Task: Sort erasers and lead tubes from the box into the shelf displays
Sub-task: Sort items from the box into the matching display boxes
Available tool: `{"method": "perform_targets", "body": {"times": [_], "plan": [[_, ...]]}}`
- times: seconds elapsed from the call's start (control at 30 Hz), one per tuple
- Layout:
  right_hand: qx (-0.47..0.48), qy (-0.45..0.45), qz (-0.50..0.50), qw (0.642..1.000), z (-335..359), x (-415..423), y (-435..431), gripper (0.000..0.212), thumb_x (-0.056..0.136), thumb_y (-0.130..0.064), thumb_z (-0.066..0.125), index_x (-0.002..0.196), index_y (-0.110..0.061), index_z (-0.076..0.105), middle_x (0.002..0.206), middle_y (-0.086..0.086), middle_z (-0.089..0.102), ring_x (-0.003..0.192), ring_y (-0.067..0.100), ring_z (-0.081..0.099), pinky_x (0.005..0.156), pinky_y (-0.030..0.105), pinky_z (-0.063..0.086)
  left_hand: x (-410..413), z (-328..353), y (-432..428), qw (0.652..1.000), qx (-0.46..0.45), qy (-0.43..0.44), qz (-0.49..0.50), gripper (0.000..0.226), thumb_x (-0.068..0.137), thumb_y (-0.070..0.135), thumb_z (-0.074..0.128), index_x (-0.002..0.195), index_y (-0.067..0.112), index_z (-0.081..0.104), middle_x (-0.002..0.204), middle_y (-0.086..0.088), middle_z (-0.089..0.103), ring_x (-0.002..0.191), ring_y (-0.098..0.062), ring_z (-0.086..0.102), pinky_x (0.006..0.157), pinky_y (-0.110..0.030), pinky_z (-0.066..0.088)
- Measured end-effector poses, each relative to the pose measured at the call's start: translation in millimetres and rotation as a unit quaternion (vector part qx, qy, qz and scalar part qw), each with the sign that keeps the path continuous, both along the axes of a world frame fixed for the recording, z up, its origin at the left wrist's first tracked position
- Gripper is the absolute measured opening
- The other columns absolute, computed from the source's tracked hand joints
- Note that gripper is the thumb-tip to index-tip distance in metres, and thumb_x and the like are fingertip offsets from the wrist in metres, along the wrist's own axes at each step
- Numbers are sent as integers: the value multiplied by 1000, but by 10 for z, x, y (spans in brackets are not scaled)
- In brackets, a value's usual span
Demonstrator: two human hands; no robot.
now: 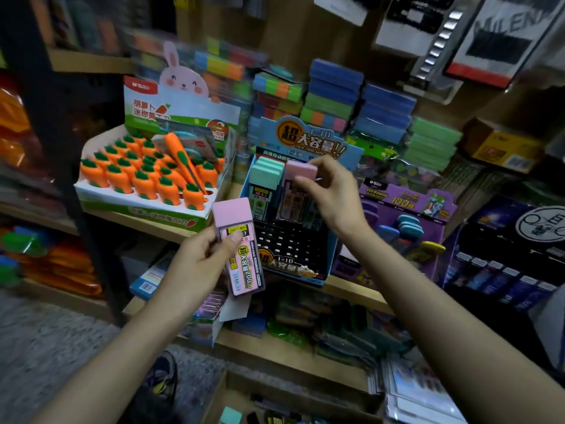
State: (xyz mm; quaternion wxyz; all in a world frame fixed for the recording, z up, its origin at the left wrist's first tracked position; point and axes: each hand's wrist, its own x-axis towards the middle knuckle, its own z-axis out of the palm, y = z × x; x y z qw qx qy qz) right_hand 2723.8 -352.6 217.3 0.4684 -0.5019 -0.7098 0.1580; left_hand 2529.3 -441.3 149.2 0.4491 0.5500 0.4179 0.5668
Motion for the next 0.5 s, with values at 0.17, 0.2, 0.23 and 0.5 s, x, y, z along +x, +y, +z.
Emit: {"method": "perform_targets", "body": {"times": [0.17,0.2,0.23,0.5], "plan": [[-5,17,6,1000,-96,-2,13,13,85,-16,68,94,-14,58,83,-9,59,79,9,55,72,22,44,4,-7,15,1000,13,25,2,13,91,27,52,91,31,65,82,20,73,74,5,67,59,-7,48],[-14,23,9,1000,-99,-8,3,13,85,-15,67,95,-13,59,85,-8,59,81,11,56,73,23,46,5,-5,16,1000,14,26,0,15,93,23,51,93,30,64,82,21,72,75,6,67,59,-6,47],[-22,27,15,999,-116,-17,-5,14,86,-14,67,96,-12,59,87,-7,60,82,11,57,74,23,47,7,-2,16,1000,13,25,-2,16,93,21,51,94,30,64,82,21,72,75,6,67,59,-6,47],[135,-207,-73,966,-280,-55,-65,27,89,-15,62,111,2,57,106,17,53,96,28,53,78,37,46,34,17,-2,1000,9,25,-4,14,91,24,51,97,28,64,86,20,73,78,3,68,60,-8,48]]}}
